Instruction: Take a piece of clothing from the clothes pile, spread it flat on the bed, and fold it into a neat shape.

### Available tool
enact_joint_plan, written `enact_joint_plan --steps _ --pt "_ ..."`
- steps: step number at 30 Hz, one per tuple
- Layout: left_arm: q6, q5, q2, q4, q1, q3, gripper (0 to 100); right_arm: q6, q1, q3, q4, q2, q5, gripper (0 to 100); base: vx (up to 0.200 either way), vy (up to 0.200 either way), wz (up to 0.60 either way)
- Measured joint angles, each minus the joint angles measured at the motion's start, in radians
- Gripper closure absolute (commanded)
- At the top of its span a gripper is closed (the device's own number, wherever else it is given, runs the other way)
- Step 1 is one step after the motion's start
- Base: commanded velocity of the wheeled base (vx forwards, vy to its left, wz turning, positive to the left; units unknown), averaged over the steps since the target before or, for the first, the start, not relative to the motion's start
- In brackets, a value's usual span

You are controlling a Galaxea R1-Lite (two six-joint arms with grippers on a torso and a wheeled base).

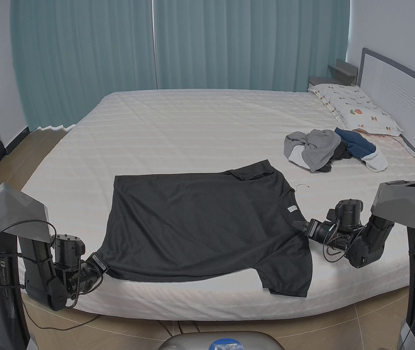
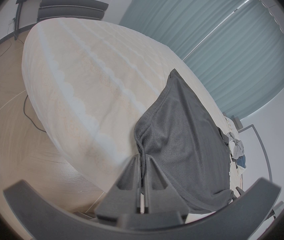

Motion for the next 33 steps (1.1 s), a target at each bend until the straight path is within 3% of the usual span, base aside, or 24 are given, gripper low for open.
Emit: enact_joint_plan --steps 8,20,33 --pt "0.001 0.001 0.0 0.0 0.0 0.0 100 -0.025 -0.034 0.113 0.003 -0.093 0.055 0 0.0 0.0 0.0" --pt "0.001 0.001 0.0 0.001 0.0 0.0 100 -0.167 -0.044 0.331 -0.001 -0.159 0.262 0 0.0 0.0 0.0" --pt "0.001 0.001 0.001 0.001 0.0 0.0 100 -0.187 -0.023 0.356 -0.011 -0.12 0.277 0 0.0 0.0 0.0"
